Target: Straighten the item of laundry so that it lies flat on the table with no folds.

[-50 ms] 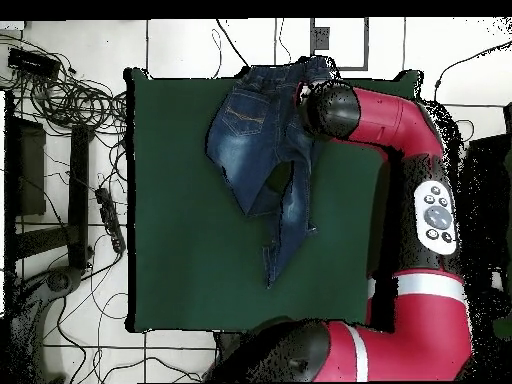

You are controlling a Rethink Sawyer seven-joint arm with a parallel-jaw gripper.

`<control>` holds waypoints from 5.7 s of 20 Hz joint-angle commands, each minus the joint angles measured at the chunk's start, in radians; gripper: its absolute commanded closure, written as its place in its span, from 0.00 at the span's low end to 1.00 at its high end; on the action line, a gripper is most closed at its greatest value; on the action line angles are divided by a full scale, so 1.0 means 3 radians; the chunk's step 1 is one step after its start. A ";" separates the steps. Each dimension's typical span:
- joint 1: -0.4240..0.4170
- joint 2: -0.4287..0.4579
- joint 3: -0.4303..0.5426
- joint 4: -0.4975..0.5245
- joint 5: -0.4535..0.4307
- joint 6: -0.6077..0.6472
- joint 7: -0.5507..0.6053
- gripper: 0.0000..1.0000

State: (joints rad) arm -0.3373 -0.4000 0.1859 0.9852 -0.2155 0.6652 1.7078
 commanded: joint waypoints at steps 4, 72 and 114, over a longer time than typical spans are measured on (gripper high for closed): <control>0.0437 -0.0948 0.0108 0.0345 -0.0003 0.1036 -0.0289 1.00; 0.2814 -0.1762 -0.1400 0.3629 0.1105 -0.0947 0.2858 1.00; 0.3555 -0.1565 -0.1399 0.4658 0.2122 -0.2203 0.3322 0.00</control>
State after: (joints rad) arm 0.7107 -0.9206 -0.3170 2.2717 0.3561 0.0492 2.4305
